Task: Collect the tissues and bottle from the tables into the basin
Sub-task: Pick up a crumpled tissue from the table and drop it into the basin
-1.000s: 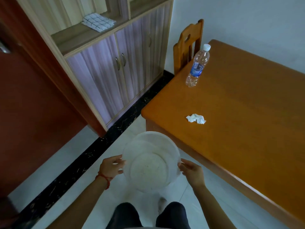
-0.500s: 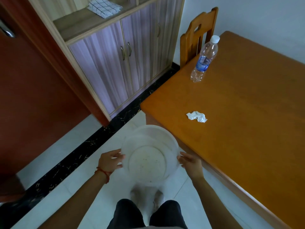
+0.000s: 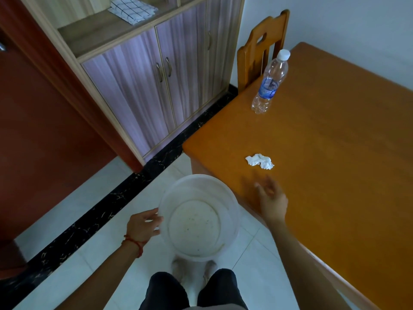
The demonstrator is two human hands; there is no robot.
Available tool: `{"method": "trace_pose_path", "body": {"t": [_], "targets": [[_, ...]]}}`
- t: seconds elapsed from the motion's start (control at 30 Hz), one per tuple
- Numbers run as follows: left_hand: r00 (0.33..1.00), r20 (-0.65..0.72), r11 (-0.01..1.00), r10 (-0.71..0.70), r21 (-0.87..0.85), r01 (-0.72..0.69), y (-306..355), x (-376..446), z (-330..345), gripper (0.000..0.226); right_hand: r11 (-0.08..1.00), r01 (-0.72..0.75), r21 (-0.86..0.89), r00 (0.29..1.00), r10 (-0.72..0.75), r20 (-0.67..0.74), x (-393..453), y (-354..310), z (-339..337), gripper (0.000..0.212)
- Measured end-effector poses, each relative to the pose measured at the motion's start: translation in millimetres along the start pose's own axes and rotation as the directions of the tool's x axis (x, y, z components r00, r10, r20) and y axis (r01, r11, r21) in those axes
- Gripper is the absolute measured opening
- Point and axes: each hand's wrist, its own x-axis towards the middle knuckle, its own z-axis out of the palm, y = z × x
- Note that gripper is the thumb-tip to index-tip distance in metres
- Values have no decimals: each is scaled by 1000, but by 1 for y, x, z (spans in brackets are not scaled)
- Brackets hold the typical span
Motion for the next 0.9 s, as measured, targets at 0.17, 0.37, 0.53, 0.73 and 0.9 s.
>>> {"method": "trace_pose_path", "body": {"t": [0.17, 0.37, 0.53, 0.73, 0.9], "targets": [[1000, -12, 1000, 11, -7, -11, -3, -3, 1, 36, 993, 75, -93, 995, -81, -65, 58, -16, 14, 53], [1000, -24, 1000, 7, -18, -8, -6, -5, 2, 35, 918, 206, -339, 978, -179, 111, 92, -12, 32, 49], [999, -37, 999, -3, -37, 2, -9, -5, 2, 36, 864, 323, -386, 945, -316, 85, 87, -5, 34, 29], [999, -34, 999, -13, -46, 11, -8, -8, 4, 36, 925, 360, -118, 931, -348, 110, 45, -29, 28, 22], [1000, -29, 999, -10, -33, 9, -5, -14, 5, 37, 898, 438, -34, 832, -391, 393, -22, -35, 41, 15]]}}
